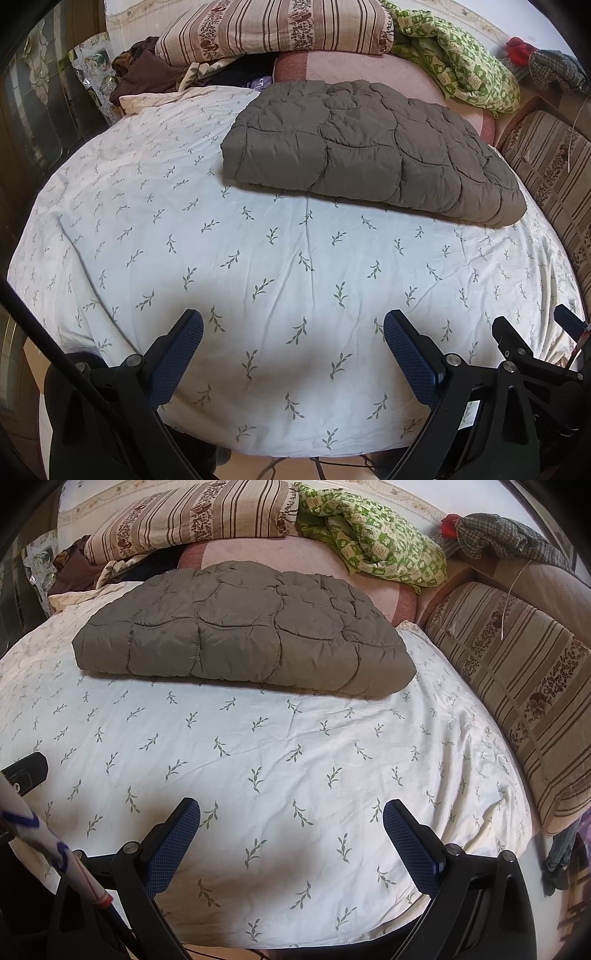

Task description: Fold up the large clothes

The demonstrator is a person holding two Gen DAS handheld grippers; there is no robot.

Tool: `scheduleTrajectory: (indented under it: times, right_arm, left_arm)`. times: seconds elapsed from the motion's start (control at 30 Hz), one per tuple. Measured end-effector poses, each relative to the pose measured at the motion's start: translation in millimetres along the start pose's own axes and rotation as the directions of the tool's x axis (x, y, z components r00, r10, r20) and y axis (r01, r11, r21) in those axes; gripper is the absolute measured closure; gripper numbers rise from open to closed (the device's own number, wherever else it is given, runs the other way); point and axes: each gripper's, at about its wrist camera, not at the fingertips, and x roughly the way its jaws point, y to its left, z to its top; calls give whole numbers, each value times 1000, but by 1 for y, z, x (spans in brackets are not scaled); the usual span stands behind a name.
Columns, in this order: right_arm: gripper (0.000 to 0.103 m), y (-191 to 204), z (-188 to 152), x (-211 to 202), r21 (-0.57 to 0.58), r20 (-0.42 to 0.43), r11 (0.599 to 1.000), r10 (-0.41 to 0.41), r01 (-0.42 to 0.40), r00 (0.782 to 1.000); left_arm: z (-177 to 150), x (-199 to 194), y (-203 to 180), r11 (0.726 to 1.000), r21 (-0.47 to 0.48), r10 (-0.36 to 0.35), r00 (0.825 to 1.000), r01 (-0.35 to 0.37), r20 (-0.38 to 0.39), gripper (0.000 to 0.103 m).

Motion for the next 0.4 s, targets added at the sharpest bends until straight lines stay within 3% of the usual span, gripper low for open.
scheduleTrajectory:
  times: [0.4]
  right_arm:
    - [2, 2, -1, 2, -7, -13, 1000, -1, 1, 1000]
  left_arm:
    - [-1, 5, 7, 999, -11, 30, 1000, -30, -2, 5]
